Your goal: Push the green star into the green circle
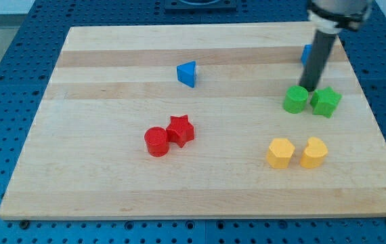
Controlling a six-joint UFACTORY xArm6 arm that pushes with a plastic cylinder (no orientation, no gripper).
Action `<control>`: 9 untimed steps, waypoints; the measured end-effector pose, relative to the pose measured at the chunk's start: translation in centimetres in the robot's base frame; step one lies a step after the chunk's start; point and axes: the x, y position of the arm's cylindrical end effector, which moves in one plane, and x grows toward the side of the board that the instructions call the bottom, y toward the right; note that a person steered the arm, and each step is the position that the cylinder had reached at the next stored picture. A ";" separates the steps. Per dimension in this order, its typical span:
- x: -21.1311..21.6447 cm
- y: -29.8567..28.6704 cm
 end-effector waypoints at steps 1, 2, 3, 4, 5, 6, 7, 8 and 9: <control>0.8 0.6; 0.8 2.7; 2.2 5.2; 3.0 6.1; 4.0 6.9; 5.6 4.5; 5.6 4.5; 5.6 4.0; 5.3 0.3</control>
